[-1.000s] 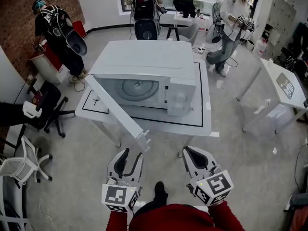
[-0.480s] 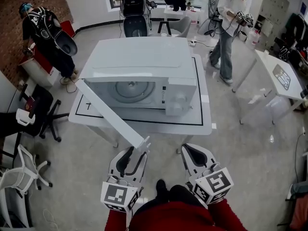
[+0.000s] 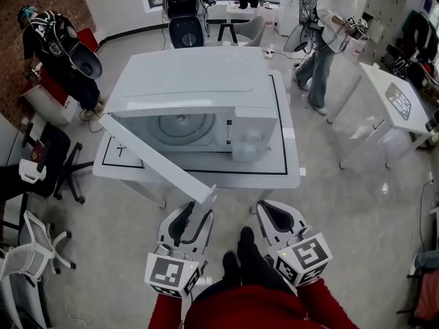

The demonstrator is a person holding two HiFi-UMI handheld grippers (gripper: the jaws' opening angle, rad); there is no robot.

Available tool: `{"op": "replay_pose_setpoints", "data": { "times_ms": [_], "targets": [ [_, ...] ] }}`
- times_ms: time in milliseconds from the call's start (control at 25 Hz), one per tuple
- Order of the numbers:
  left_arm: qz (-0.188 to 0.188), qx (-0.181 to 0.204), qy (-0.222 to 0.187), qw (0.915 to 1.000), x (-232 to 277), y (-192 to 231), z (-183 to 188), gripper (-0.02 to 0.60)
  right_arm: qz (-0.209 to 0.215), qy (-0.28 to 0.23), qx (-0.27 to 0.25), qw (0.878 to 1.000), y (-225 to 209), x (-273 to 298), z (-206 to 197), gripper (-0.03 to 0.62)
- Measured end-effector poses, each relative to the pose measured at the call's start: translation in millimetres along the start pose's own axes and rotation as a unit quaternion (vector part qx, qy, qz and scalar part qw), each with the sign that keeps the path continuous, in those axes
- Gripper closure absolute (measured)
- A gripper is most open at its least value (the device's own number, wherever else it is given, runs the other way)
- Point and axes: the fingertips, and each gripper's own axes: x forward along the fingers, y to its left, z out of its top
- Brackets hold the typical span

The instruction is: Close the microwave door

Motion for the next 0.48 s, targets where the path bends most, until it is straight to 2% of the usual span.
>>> {"op": "replay_pose_setpoints", "data": {
  "times_ms": [480],
  "targets": [
    [-0.016, -0.001, -0.014, 0.9998, 30.8, 0.5, 14.6, 0.43, 0.004, -0.001, -0.02, 1.0, -4.4, 20.0, 19.1, 0.582]
  ]
}}
